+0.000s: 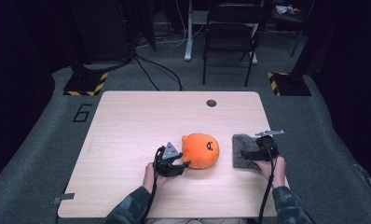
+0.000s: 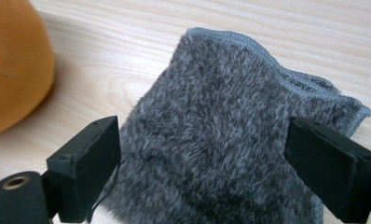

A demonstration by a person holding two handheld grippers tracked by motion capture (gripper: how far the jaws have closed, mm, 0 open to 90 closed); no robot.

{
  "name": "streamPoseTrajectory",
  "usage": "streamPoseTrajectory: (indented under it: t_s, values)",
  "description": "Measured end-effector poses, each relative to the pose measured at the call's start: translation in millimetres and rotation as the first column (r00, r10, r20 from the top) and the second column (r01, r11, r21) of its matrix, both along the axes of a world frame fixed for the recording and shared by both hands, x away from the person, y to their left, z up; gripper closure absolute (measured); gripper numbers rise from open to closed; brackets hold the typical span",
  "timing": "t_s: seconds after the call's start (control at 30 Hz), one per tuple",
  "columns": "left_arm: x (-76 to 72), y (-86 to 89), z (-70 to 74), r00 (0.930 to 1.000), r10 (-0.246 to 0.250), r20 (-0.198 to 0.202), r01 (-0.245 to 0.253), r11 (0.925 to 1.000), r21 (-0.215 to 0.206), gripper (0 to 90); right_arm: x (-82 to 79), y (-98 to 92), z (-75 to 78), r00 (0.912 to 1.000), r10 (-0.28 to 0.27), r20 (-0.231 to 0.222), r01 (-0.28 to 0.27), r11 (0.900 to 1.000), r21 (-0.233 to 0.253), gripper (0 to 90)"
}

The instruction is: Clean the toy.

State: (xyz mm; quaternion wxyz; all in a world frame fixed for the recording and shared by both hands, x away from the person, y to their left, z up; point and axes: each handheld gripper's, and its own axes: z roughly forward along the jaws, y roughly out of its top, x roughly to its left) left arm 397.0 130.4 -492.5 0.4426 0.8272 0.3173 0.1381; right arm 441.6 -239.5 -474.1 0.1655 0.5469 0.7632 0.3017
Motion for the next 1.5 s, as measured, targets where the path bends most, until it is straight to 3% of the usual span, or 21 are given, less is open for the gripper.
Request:
streamPoseTrajectory:
  t_s: [0.03,0.13,0.17,0.2,0.23,0.3,0.37,0.47,0.5,0.53,0.57,0.6,0.7,0.8,0.93,1.13,1.17,1.2,1.4,1.47,1.5]
  values:
    - [-0.5,-0.2,-0.8,1.0,-0.001,-0.007,0.001,0.9999,-0.011,58.2,3.6,1.0,-5.6,0.9998,-0.012,-0.016,0.012,1.0,-0.008,9.6]
    - [-0.9,-1.2,-1.1,1.0,-0.003,-0.007,0.003,0.9999,-0.011,63.0,7.4,-0.1,-13.9,0.9998,-0.019,-0.009,0.019,0.999,-0.032,12.0]
    - [-1.4,-2.3,-0.4,1.0,-0.003,-0.002,0.003,1.0,-0.006,64.9,11.3,-1.4,-23.1,0.9983,-0.036,-0.045,0.035,0.999,-0.028,12.6]
    - [-1.4,-2.3,-0.4,1.0,-0.003,-0.002,0.003,1.0,-0.006,66.4,11.3,-1.4,-23.1,0.9983,-0.036,-0.045,0.035,0.999,-0.028,12.6]
    - [-1.5,-2.9,-0.5,1.0,-0.002,-0.004,0.002,1.0,-0.005,67.4,14.9,-3.5,-32.7,0.9972,-0.038,-0.064,0.037,0.999,-0.028,12.6]
    - [-1.2,-2.8,-0.6,1.0,-0.005,-0.004,0.005,1.0,-0.004,69.2,14.0,0.4,-33.3,0.9967,-0.049,-0.064,0.046,0.998,-0.046,13.2]
    - [-0.8,-2.4,-0.7,1.0,-0.001,-0.002,0.001,1.0,-0.002,70.0,14.8,1.4,-34.5,0.9989,-0.01,-0.047,0.006,0.997,-0.082,15.0]
    - [-0.9,-2.6,-0.9,1.0,0.004,-0.002,-0.004,1.0,-0.006,70.2,15.1,-0.5,-34.1,0.9988,0.02,-0.044,-0.024,0.996,-0.084,19.4]
    - [-0.9,-2.8,-0.7,1.0,0.002,-0.003,-0.002,1.0,-0.006,70.2,16.3,-2.5,-31.7,0.9978,0.047,-0.047,-0.051,0.994,-0.1,28.0]
    - [-0.9,-2.8,-0.7,1.0,0.002,-0.003,-0.002,1.0,-0.006,70.1,16.3,-2.5,-31.7,0.9978,0.047,-0.047,-0.051,0.994,-0.1,28.0]
    - [-0.8,-2.8,-0.9,1.0,0.002,-0.003,-0.002,1.0,-0.008,70.1,16.6,-2.4,-28.5,0.9968,0.058,-0.054,-0.064,0.992,-0.105,41.6]
    - [-0.6,-2.5,-0.8,1.0,0.002,-0.001,-0.002,1.0,-0.007,70.1,16.1,-1.8,-27.4,0.9964,0.058,-0.061,-0.065,0.992,-0.108,47.3]
    - [-1.2,-2.6,-1.1,1.0,0.005,-0.002,-0.005,1.0,-0.008,70.1,16.9,1.3,-24.8,0.9954,0.042,-0.086,-0.05,0.994,-0.101,54.8]
    - [-1.6,-2.1,-1.5,0.9999,0.005,-0.01,-0.005,0.9999,-0.011,70.1,19.2,0.4,-23.3,0.9933,0.035,-0.11,-0.046,0.994,-0.096,54.9]
    - [-0.9,-1.3,-1.6,0.9998,0.002,-0.018,-0.002,0.9999,-0.012,70.2,19.5,0.9,-23.7,0.9938,0.022,-0.109,-0.032,0.995,-0.091,52.7]
    - [-0.6,-1.5,-1.8,0.9998,0.002,-0.02,-0.002,0.9999,-0.012,70.5,21.6,2.6,-23.7,0.9936,0.005,-0.113,-0.019,0.992,-0.122,43.0]
    - [-0.3,-0.9,-2.2,0.9997,0.002,-0.023,-0.002,0.9999,-0.015,70.4,23.0,3.5,-24.8,0.9923,-0.044,-0.116,0.028,0.99,-0.138,29.5]
    - [-0.2,-1.0,-2.6,0.9997,0.004,-0.026,-0.004,0.9998,-0.02,70.4,23.8,3.5,-25.0,0.9909,-0.063,-0.12,0.045,0.989,-0.142,29.6]
    - [-0.3,-0.9,-2.4,0.9996,0.003,-0.028,-0.003,0.9998,-0.018,70.6,24.0,-7.7,-24.1,0.9904,-0.096,-0.1,0.088,0.993,-0.075,55.4]
    - [-0.4,-1.2,-2.2,0.9998,0.003,-0.021,-0.003,0.9999,-0.012,70.7,24.5,-10.2,-23.5,0.9895,-0.093,-0.111,0.088,0.995,-0.055,57.8]
    - [-0.5,-1.3,-2.1,0.9998,0.003,-0.02,-0.003,0.9999,-0.011,70.7,25.1,-14.4,-23.6,0.9897,-0.092,-0.11,0.09,0.996,-0.021,66.5]
